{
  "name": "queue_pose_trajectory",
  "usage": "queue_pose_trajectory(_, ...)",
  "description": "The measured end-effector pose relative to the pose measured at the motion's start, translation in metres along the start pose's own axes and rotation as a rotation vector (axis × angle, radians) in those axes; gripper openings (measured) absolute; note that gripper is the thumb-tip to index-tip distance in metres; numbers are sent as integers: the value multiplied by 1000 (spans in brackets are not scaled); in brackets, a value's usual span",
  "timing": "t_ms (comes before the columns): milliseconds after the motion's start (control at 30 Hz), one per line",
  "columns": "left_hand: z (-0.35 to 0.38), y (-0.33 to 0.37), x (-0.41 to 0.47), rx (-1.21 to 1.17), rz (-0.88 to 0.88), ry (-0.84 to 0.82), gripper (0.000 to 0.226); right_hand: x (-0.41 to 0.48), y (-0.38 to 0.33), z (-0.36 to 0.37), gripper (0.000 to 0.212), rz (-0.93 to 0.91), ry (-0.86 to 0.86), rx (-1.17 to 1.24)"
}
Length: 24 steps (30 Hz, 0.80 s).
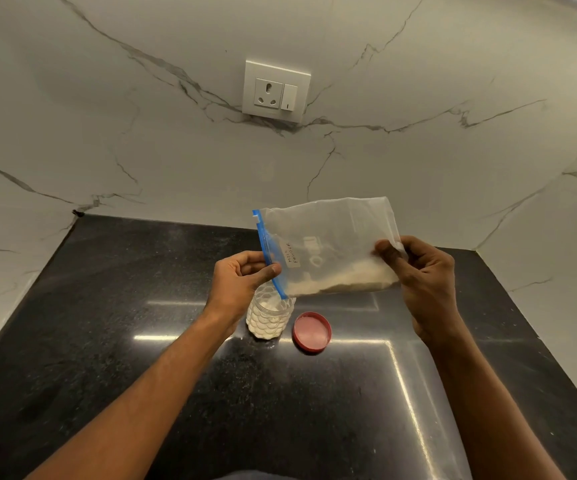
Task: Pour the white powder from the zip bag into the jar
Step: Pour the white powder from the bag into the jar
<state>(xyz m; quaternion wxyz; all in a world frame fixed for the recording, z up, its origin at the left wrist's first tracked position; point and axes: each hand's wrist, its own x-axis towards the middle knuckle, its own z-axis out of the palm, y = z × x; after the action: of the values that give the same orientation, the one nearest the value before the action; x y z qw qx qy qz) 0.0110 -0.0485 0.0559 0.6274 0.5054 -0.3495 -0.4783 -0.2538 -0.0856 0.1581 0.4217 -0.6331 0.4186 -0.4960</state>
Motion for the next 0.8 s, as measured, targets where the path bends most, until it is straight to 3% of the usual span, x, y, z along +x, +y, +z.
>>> queue_pose_trajectory(333, -2, -3, 0, -23, -39, 8, 23, 0, 0, 6, 6, -23, 5, -34)
queue_pose_trajectory(500, -5, -6, 0, -45, -65, 17, 24, 3, 5, 9, 19, 15, 42, -28)
queue_pose_trajectory(800, -9, -8, 0, -60, -81, 13, 24, 7, 5, 14, 14, -37, 32, -102)
